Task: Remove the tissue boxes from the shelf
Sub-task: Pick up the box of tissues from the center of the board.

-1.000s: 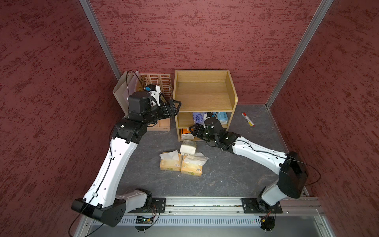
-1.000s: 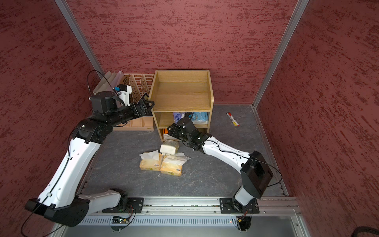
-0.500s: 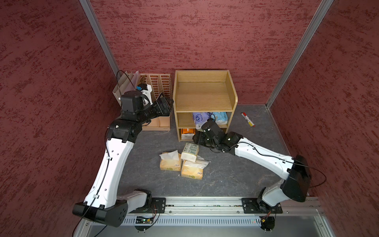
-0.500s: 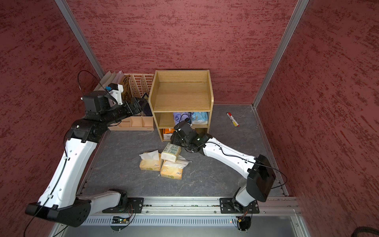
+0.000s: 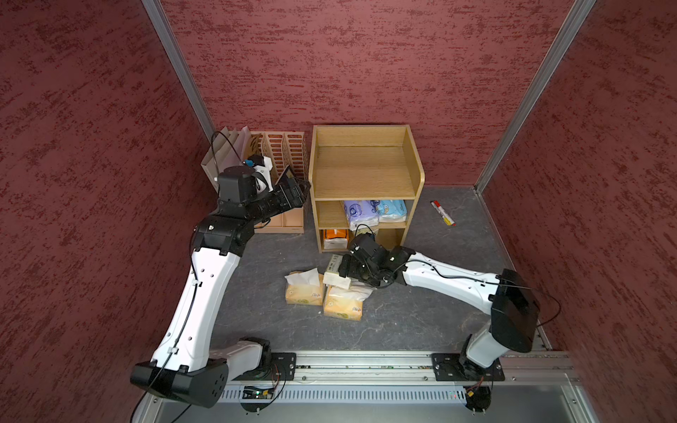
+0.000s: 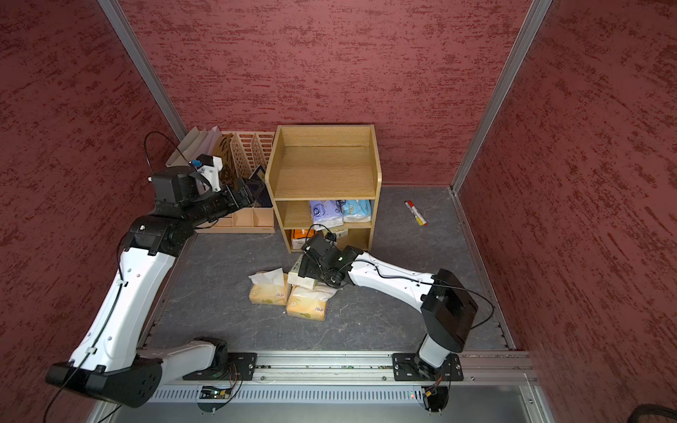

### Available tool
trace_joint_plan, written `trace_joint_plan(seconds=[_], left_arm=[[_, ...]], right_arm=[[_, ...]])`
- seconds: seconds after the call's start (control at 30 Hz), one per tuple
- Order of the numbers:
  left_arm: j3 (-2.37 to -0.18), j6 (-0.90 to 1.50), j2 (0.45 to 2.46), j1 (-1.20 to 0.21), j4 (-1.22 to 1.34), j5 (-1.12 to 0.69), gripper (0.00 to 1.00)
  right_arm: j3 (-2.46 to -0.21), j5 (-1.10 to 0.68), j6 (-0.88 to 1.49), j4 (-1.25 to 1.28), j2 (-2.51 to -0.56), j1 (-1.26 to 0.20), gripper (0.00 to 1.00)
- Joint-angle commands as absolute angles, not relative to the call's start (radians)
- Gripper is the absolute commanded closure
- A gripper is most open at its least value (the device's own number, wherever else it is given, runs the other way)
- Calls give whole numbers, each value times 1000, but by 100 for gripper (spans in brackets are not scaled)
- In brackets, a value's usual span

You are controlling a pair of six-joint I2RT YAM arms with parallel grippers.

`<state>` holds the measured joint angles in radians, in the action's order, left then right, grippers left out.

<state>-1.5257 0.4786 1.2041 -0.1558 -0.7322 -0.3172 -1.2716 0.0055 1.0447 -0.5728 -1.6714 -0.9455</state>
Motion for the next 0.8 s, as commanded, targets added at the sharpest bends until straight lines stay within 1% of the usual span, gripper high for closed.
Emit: trace_joint_plan(seconds=[0.0, 0.03, 0.1, 0.27, 0.5, 0.77], left_arm=[[-1516, 485, 1178, -150, -723, -341, 0], [-1516, 483, 1175, -149, -725, -339, 0], [-1514, 481, 1171, -148, -727, -336, 0], [-1516, 478, 1172, -147, -721, -336, 0], [-1506, 466, 1173, -147, -712, -339, 0], [-1505, 454, 1175, -140, -704, -337, 0]], right_arm=[[-1348, -33, 1066, -519, -1740, -946, 6], [-1370, -39, 1066, -546, -1765, -946, 2], [-1414, -46, 1060, -602, -1814, -947, 2], [-1601, 7, 1004, -889, -1924, -957, 2], [-1804, 61, 952, -1124, -2042, -960, 2], [-1921, 16, 958, -1164, -2168, -971, 1]])
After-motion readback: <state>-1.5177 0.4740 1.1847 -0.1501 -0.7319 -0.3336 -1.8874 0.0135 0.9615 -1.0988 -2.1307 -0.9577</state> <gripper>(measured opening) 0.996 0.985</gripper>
